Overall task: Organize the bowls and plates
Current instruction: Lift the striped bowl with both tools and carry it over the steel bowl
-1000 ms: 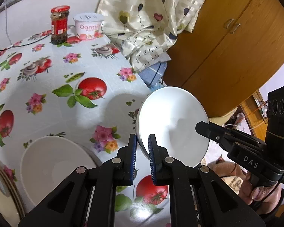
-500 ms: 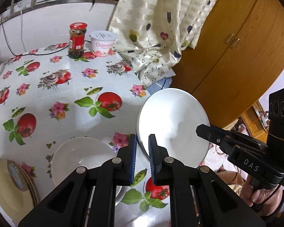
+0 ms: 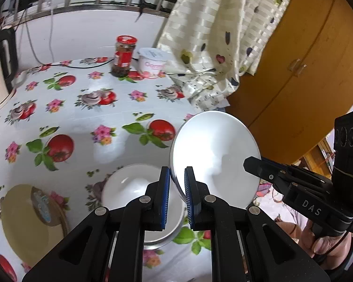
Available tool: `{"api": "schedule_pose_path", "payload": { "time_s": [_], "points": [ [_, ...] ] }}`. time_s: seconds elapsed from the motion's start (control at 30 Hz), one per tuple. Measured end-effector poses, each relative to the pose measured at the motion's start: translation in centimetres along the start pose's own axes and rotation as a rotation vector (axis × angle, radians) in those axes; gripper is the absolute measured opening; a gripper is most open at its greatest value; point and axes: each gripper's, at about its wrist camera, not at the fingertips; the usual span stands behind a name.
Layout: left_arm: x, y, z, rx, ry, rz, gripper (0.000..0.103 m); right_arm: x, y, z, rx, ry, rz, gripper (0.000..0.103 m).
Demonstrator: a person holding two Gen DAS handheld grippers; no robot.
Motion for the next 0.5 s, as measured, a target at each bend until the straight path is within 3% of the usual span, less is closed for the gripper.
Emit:
{"api": "schedule_pose_path", "payload": {
  "time_s": [0.5],
  "points": [
    [-0.8,4.4,-1.6,-0.076,0.027,0.071,0.013,3.6,3.9,-0.2,-0.049,0.075,0.082,0.013]
  ]
}}
Point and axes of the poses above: each gripper's, at about its wrist camera, not at the fingertips, and x roughly the way its jaws point, y to its left, z to its top, and after that the axes turned 4 degrees about -x, right-handed
